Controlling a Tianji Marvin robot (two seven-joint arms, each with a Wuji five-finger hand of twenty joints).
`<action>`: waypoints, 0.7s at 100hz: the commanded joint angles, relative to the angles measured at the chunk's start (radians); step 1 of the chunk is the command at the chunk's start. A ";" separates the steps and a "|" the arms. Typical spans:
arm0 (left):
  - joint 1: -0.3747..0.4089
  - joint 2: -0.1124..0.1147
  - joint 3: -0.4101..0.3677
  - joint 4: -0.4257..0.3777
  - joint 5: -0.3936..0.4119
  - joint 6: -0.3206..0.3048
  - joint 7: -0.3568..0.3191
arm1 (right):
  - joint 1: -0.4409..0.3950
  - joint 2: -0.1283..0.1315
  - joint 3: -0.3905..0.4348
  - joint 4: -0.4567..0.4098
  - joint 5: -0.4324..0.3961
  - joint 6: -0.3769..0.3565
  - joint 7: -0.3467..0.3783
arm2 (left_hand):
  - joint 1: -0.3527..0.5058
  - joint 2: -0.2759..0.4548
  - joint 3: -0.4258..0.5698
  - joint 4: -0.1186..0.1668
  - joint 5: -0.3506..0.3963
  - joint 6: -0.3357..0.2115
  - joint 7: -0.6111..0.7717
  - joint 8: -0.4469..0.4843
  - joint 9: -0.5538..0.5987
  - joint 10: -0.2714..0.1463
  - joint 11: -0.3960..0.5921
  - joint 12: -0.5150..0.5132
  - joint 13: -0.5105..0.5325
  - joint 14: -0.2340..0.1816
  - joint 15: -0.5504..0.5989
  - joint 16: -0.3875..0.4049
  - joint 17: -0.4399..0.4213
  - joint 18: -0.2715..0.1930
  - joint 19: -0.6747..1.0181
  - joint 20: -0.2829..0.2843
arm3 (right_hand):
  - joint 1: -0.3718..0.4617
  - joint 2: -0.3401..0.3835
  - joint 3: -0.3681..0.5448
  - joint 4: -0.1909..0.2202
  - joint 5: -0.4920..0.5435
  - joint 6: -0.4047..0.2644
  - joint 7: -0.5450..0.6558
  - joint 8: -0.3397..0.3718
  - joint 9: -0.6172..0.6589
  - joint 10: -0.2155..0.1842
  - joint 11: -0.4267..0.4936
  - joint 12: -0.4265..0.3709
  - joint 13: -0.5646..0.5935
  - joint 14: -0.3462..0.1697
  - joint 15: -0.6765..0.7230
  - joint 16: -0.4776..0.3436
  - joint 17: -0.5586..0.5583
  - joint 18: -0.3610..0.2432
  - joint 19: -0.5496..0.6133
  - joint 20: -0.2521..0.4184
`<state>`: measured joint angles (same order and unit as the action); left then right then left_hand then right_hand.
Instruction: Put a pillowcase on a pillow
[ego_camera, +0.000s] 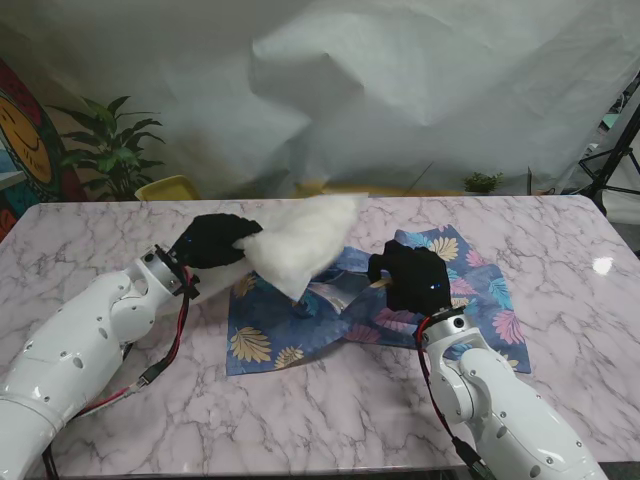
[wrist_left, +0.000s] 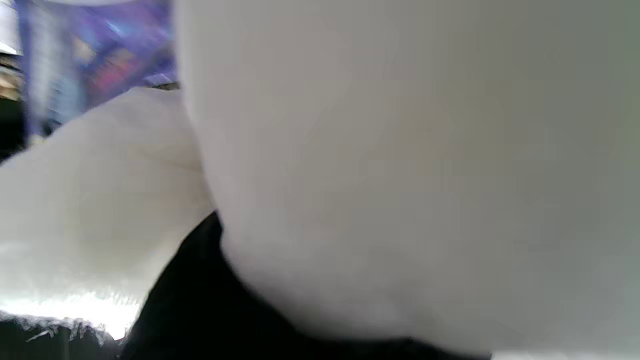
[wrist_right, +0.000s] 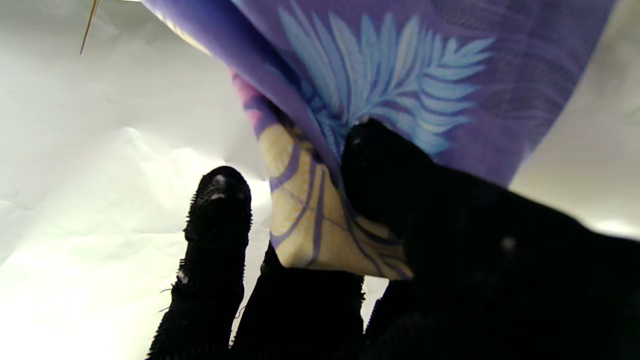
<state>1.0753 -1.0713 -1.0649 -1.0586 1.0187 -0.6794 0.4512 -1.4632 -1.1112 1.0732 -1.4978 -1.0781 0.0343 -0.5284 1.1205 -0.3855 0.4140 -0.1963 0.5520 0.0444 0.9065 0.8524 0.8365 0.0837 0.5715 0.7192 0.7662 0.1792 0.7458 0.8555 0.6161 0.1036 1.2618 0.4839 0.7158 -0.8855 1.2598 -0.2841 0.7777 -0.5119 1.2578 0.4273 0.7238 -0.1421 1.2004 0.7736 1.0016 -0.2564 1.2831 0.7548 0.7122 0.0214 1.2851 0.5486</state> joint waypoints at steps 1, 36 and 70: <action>-0.008 0.000 -0.003 -0.017 -0.003 -0.005 -0.045 | -0.007 -0.001 0.005 -0.005 -0.001 0.008 -0.001 | 0.110 0.002 0.352 0.036 0.214 -0.149 0.438 0.138 0.088 -0.163 0.111 0.037 0.042 0.006 -0.042 0.031 -0.022 -0.114 0.040 -0.051 | -0.019 0.006 0.025 -0.021 0.010 -0.054 0.021 0.005 0.011 -0.014 0.014 -0.001 0.028 0.000 0.037 0.026 -0.008 -0.002 -0.002 -0.003; 0.039 0.039 -0.088 -0.110 0.067 -0.108 -0.195 | -0.012 0.000 0.013 -0.009 0.001 0.014 0.009 | 0.093 -0.079 0.476 0.000 0.305 -0.154 0.494 0.158 0.126 -0.197 0.151 -0.010 0.078 -0.002 -0.066 0.074 -0.028 -0.072 0.074 -0.111 | -0.020 0.008 0.024 -0.021 0.009 -0.053 0.020 0.004 0.011 -0.014 0.014 0.000 0.029 0.000 0.036 0.027 -0.008 -0.001 -0.002 -0.003; 0.101 0.059 -0.171 -0.209 0.129 -0.141 -0.258 | -0.006 0.001 0.012 -0.005 0.006 0.012 0.027 | 0.101 -0.070 0.469 -0.003 0.302 -0.160 0.512 0.175 0.129 -0.212 0.183 0.013 0.079 -0.014 -0.042 0.116 -0.038 -0.092 0.095 -0.083 | -0.020 0.012 0.023 -0.021 0.007 -0.052 0.019 0.003 0.012 -0.013 0.011 -0.002 0.028 0.001 0.035 0.028 -0.010 -0.002 -0.003 -0.003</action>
<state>1.1762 -1.0192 -1.2320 -1.2536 1.1391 -0.8172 0.1994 -1.4686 -1.1107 1.0847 -1.5020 -1.0724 0.0426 -0.5061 1.0866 -0.5614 0.6670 -0.2622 0.6748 -0.0224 0.9057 0.9082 0.8870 0.0109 0.6197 0.6952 0.8117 0.1716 0.6749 0.9352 0.5871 0.1220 1.2612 0.3695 0.7158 -0.8849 1.2598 -0.2841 0.7777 -0.5119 1.2578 0.4273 0.7238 -0.1421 1.2004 0.7736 1.0016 -0.2559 1.2831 0.7548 0.7113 0.0217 1.2848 0.5486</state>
